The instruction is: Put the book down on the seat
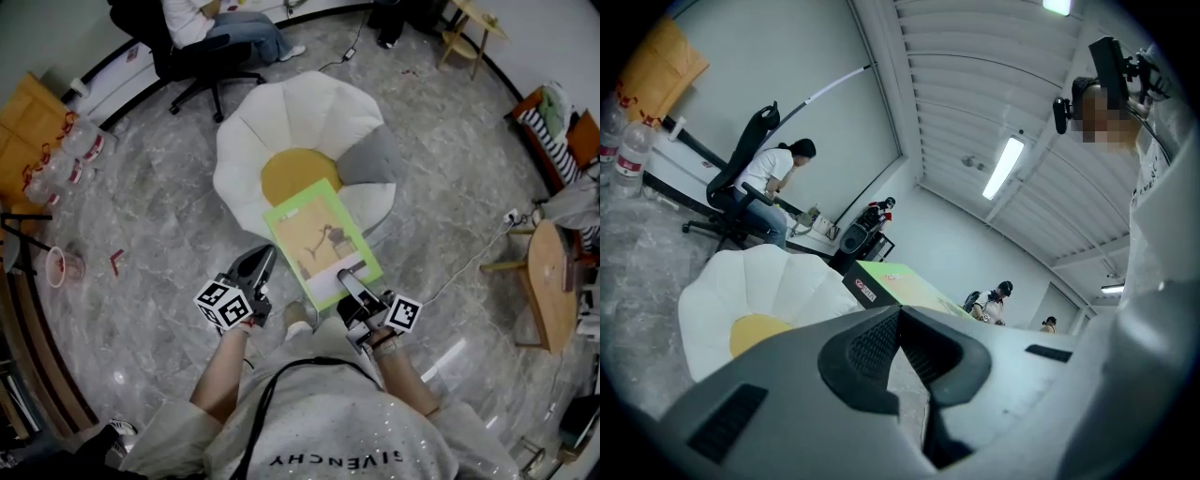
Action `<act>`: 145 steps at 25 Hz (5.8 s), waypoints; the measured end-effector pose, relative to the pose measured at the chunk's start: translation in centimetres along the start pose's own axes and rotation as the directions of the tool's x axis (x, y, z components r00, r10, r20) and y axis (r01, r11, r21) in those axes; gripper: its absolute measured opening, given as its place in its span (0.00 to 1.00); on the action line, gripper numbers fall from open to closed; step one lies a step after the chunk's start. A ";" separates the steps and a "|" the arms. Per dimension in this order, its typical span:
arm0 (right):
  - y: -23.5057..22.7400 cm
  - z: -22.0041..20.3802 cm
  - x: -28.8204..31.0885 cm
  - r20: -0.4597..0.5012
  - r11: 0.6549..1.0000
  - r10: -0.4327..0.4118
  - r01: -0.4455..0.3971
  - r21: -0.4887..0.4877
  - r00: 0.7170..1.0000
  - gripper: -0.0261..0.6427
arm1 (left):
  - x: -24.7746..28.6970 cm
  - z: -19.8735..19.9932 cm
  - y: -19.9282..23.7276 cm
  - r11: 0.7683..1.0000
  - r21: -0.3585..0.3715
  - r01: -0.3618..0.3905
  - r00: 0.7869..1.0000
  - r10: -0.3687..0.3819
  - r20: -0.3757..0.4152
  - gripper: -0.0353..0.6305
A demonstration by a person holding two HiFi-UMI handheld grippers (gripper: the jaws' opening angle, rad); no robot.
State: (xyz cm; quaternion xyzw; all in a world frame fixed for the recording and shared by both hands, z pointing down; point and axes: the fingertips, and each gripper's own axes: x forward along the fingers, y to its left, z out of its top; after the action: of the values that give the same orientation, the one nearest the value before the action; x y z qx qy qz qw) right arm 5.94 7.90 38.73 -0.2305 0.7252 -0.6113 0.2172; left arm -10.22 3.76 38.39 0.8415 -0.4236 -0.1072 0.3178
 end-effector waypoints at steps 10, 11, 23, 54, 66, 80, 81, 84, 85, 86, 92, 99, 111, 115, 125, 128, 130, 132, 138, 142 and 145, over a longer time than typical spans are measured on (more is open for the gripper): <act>-2.0 1.8 0.9 0.002 1.000 -0.021 0.021 0.012 1.000 0.27 | 2.5 -1.3 1.0 1.000 -0.017 0.013 0.999 -0.014 -0.030 0.09; -2.2 2.2 1.2 -0.001 1.000 -0.021 0.021 0.017 1.000 0.27 | 2.9 -1.1 1.2 1.000 -0.018 0.009 0.999 -0.010 -0.030 0.09; -5.5 7.4 6.3 -0.071 0.999 -0.012 0.015 0.048 0.997 0.27 | 8.4 0.5 6.3 0.998 -0.055 -0.035 0.999 0.035 -0.005 0.09; -20.5 12.9 14.0 -0.137 0.980 -0.114 0.134 0.146 0.984 0.27 | 17.3 -4.4 19.6 0.972 -0.166 -0.166 0.984 0.151 -0.097 0.09; -28.3 12.1 15.1 -0.092 0.964 -0.203 0.216 0.155 0.975 0.27 | 19.5 -10.0 26.5 0.973 -0.188 -0.131 0.985 0.106 -0.138 0.09; -33.9 10.4 15.9 -0.057 0.961 -0.234 0.240 0.140 0.971 0.27 | 20.1 -14.4 30.3 0.968 -0.216 -0.127 0.983 0.094 -0.156 0.09; -34.3 10.3 15.9 -0.058 0.960 -0.238 0.244 0.138 0.969 0.27 | 20.2 -14.7 30.4 0.968 -0.218 -0.125 0.983 0.091 -0.158 0.09; -35.9 10.3 16.4 -0.062 0.959 -0.241 0.248 0.137 0.968 0.27 | 20.8 -15.6 31.3 0.968 -0.222 -0.121 0.983 0.086 -0.162 0.09; -37.0 10.4 16.9 -0.062 0.959 -0.241 0.248 0.140 0.968 0.27 | 21.2 -16.0 32.3 0.967 -0.223 -0.123 0.982 0.087 -0.166 0.09; -38.2 10.7 17.5 -0.063 0.957 -0.243 0.249 0.146 0.968 0.27 | 21.8 -16.5 33.4 0.966 -0.225 -0.125 0.982 0.087 -0.170 0.09; -38.7 10.5 17.6 -0.075 0.957 -0.247 0.256 0.138 0.966 0.27 | 21.9 -17.1 33.0 0.967 -0.227 -0.112 0.981 0.071 -0.181 0.09; -42.2 12.2 19.9 -0.087 0.954 -0.260 0.269 0.131 0.962 0.27 | 24.2 -18.2 35.8 0.964 -0.244 -0.110 0.976 0.059 -0.208 0.09; -42.7 12.7 20.1 -0.068 0.953 -0.287 0.292 0.081 0.955 0.27 | 21.7 -17.5 33.6 0.959 -0.264 -0.104 0.986 0.064 -0.157 0.09; -42.4 12.7 20.2 -0.038 0.954 -0.278 0.281 0.101 0.960 0.27 | 20.5 -17.5 32.7 0.957 -0.269 -0.105 0.986 0.064 -0.157 0.09; -47.4 15.3 25.0 -0.035 0.947 -0.297 0.299 0.116 0.954 0.27 | 23.1 -17.1 37.3 0.954 -0.274 -0.121 0.984 0.079 -0.162 0.09; -48.3 15.4 25.3 -0.051 0.942 -0.316 0.320 0.105 0.947 0.27 | 22.9 -17.2 37.1 0.952 -0.280 -0.119 0.984 0.077 -0.158 0.09; -48.9 15.6 25.3 -0.066 0.934 -0.337 0.343 0.101 0.939 0.27 | 22.9 -17.4 37.0 0.950 -0.288 -0.124 0.984 0.081 -0.156 0.09; -49.2 15.9 25.4 -0.071 0.933 -0.340 0.346 0.099 0.938 0.27 | 22.9 -17.7 37.0 0.946 -0.298 -0.128 0.984 0.085 -0.154 0.09; -51.4 15.5 25.0 -0.056 0.903 -0.404 0.408 0.136 0.913 0.27 | 22.7 -18.8 36.9 0.937 -0.326 -0.124 0.985 0.077 -0.153 0.09; -52.1 15.2 24.6 -0.056 0.873 -0.459 0.462 0.158 0.886 0.27 | 23.0 -18.2 36.8 0.939 -0.323 -0.117 0.986 0.071 -0.151 0.09; -52.3 15.0 24.3 -0.047 0.856 -0.485 0.485 0.182 0.873 0.27 | 23.2 -17.5 36.9 0.942 -0.315 -0.115 0.987 0.073 -0.142 0.09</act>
State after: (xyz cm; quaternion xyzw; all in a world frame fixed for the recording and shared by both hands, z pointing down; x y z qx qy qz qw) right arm -0.93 -26.19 87.12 -0.3842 0.5830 -0.7117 0.0774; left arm -11.78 -22.83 77.13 0.7620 -0.4191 -0.1055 0.4822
